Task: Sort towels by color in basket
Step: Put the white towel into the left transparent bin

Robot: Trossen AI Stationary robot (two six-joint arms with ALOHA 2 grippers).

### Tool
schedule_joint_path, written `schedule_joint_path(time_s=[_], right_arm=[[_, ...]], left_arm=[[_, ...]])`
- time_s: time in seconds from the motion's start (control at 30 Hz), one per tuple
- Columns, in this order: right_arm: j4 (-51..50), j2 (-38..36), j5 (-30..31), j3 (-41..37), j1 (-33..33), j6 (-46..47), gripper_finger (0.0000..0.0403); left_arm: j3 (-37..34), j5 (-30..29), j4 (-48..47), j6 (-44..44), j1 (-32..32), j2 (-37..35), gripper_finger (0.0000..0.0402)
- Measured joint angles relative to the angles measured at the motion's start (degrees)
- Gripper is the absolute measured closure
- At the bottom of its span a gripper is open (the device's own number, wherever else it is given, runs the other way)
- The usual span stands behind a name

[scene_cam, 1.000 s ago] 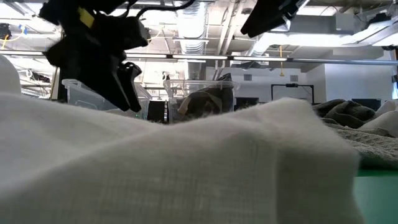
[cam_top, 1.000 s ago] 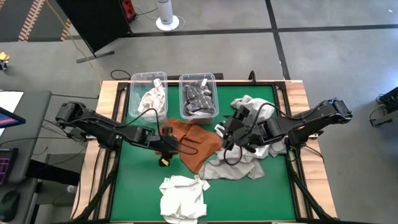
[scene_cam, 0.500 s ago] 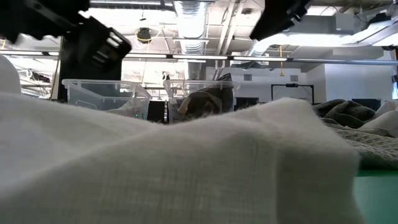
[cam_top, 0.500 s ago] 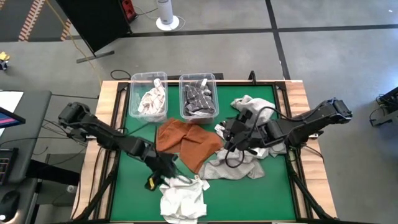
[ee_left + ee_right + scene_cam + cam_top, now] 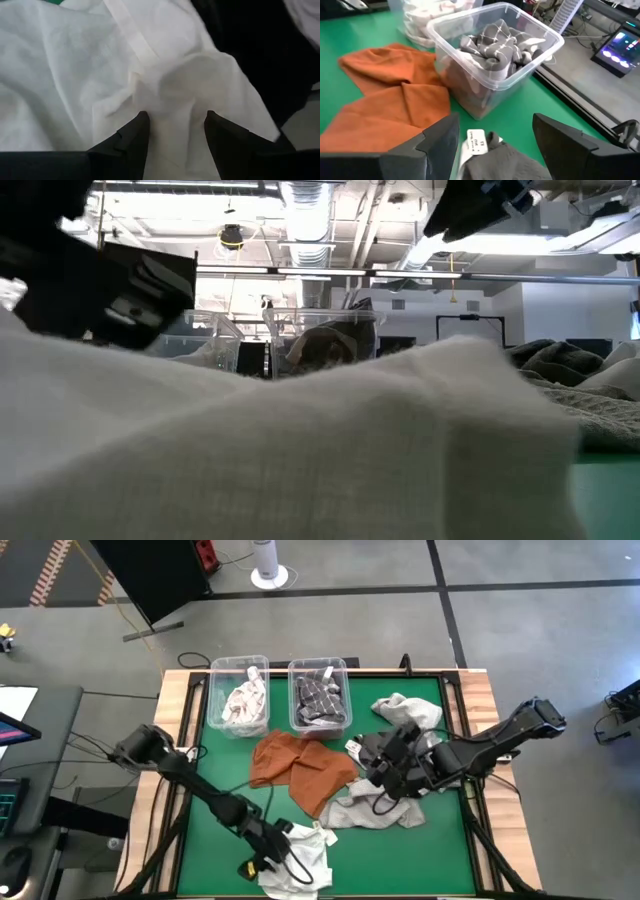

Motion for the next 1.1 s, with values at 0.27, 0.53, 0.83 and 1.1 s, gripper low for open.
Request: schedule_joint_path(time_s=[0.27, 0.53, 0.83, 1.1], right_arm=[[0.2, 0.0, 1.0, 0.0, 3.0, 1.6, 0.0122], [-0.1, 0.0, 1.0, 0.0, 1.9, 1.3, 0.0122], [0.0, 0.0, 1.0, 0.0, 3.0, 1.5, 0.0122], [0.0, 0.0, 1.0, 0.0, 2.9, 1.6, 0.0122]], left_arm=[[2.3, -2.8, -0.6, 0.7, -0.4, 5.3, 0.0225], [2.0, -5.9, -5.1, 3.1, 0.4, 3.2, 0.0367], [1.9, -12.9, -14.2, 2.5, 2.4, -8.8, 0.0396], [1.9, -39.1, -21.4, 10.0, 7.0, -35.1, 0.0398]])
